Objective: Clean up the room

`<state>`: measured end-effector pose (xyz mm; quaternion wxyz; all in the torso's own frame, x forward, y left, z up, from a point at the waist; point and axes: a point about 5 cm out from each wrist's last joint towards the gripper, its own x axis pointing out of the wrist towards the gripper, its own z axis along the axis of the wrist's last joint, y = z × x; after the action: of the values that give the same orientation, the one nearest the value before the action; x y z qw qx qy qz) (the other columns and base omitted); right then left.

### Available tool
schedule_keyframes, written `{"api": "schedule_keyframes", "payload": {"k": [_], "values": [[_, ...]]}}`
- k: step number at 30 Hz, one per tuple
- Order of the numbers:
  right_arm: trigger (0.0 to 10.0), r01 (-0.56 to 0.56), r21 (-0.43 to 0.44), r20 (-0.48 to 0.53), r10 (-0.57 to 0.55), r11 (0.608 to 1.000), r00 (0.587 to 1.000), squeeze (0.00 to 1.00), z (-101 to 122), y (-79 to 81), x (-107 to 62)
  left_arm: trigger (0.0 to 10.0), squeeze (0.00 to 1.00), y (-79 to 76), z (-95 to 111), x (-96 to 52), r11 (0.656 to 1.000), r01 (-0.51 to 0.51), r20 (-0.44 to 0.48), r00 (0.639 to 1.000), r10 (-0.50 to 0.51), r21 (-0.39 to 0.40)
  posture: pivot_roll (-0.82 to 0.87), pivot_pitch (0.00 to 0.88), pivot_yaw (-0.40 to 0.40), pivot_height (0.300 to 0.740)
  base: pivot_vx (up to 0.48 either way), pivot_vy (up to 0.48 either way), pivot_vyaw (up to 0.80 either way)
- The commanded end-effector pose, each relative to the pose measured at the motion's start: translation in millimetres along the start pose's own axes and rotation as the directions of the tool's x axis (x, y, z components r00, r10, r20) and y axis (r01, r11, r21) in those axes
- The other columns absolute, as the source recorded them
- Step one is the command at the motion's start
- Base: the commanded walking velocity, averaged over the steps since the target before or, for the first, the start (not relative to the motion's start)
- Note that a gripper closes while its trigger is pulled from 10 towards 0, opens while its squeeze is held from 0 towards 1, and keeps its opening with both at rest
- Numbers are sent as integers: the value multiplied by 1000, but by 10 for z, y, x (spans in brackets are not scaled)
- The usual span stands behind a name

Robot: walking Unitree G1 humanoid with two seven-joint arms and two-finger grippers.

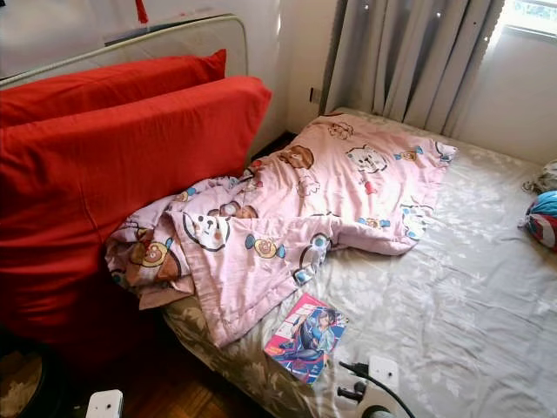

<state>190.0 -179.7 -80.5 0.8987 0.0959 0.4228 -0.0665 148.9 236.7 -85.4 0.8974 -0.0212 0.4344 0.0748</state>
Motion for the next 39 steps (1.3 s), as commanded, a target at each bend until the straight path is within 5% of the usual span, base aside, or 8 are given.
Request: {"api": "schedule_keyframes", "payload": {"k": [1, 15, 25, 39], "values": [[10000, -5, -13, -12, 4, 1000, 1000, 0, 2, 14, 5, 10000, 0, 48, -84, -26, 1000, -4, -40, 999, 5, 28, 125, 22, -54, 740, 0, 0, 0], [10000, -8, -74, -29, 5, 997, 1000, 0, -44, -24, -9, 10000, 0, 216, -170, -81, 999, -39, -75, 996, 40, 5, 121, 52, -59, 740, 0, 0, 300], [10000, -24, -79, -38, 22, 997, 999, 0, -67, 12, -10, 10000, 0, 199, -123, -63, 999, -34, -62, 998, 34, 4, 123, 52, -55, 740, 0, 0, 746], [10000, -30, -61, -44, 27, 998, 999, 0, -69, 49, -5, 10000, 0, 196, -125, -63, 999, -40, -59, 998, 39, -10, 135, 55, -61, 740, 0, 0, 0]]}}
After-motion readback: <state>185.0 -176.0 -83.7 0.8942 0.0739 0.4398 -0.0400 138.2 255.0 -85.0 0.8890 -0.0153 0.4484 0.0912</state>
